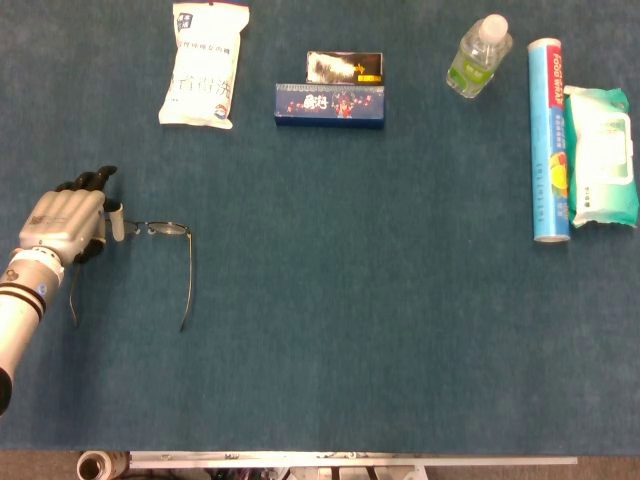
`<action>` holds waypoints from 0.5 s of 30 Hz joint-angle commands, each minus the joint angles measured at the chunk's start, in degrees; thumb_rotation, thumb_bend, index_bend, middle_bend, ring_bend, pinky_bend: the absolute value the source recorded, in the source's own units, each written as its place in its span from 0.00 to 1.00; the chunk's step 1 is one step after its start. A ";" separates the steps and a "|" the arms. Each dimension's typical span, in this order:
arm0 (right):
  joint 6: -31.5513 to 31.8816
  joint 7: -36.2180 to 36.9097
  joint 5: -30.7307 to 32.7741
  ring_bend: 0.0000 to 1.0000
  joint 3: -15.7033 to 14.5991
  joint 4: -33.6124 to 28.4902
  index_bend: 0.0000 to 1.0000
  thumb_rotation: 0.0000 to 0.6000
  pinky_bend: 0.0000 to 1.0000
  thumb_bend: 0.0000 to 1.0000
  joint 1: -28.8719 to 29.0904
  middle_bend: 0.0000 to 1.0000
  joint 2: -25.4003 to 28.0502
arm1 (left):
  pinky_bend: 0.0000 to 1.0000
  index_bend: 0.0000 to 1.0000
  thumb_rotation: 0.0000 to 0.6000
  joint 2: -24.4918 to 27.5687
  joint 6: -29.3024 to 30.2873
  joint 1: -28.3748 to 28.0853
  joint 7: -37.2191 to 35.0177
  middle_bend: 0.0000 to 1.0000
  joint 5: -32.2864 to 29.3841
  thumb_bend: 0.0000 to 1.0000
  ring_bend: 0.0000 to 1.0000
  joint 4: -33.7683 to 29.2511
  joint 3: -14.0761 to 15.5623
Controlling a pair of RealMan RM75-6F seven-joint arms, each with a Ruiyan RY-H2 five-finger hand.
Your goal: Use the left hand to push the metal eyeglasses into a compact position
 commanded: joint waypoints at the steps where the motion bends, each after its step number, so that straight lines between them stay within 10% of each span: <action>1: 0.01 -0.04 -0.09 0.17 -0.04 -0.01 0.43 1.00 0.39 0.28 0.01 0.35 -0.02 | 0.11 0.52 1.00 -0.03 -0.03 -0.06 0.02 0.00 -0.09 1.00 0.00 0.08 0.05; 15: -0.12 -0.10 0.00 0.17 -0.04 0.00 0.43 1.00 0.39 0.28 0.04 0.35 -0.04 | 0.11 0.51 1.00 -1.02 -0.34 -0.76 0.97 0.00 -0.86 1.00 0.00 1.70 0.40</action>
